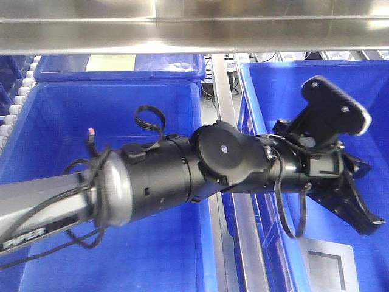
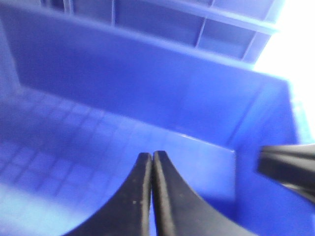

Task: Sort gray base to blue bin
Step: 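Lift the open left gripper and withdraw it from the bin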

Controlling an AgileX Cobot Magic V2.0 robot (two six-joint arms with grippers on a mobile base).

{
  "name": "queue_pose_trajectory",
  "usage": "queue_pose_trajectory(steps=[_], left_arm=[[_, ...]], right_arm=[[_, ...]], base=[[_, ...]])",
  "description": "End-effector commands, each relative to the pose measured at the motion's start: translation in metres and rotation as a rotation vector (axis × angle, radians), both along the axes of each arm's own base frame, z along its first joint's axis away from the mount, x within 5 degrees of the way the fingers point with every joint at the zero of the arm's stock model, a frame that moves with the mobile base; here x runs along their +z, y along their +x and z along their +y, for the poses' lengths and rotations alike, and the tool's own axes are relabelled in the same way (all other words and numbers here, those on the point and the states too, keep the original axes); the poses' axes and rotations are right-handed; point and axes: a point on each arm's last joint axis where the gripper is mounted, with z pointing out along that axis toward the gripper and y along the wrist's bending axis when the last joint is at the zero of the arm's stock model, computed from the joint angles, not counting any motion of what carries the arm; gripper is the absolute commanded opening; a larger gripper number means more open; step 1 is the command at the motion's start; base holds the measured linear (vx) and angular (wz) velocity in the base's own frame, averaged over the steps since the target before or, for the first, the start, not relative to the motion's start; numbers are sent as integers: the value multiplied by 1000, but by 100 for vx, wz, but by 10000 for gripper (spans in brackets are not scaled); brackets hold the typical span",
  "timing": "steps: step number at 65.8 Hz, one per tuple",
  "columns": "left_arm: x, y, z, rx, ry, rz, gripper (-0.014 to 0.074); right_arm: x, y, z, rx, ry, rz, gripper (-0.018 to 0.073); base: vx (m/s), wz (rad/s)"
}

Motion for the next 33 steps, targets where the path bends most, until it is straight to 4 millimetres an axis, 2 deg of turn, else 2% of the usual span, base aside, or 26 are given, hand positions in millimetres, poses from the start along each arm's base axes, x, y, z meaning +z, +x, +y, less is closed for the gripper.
queue_pose_trajectory(steps=[1,15,33], left_arm=[[40,-9,11,30,-72,-42,-8],[34,-16,32,80,30,-8,-8],[24,-36,76,149,77,-30,-8]], right_arm=[[1,1,0,-2,-17,-27,-5],[1,1,0,-2,-17,-27,-5],[1,1,0,-2,-17,-27,-5]], base=[[0,0],[0,0],[0,0]])
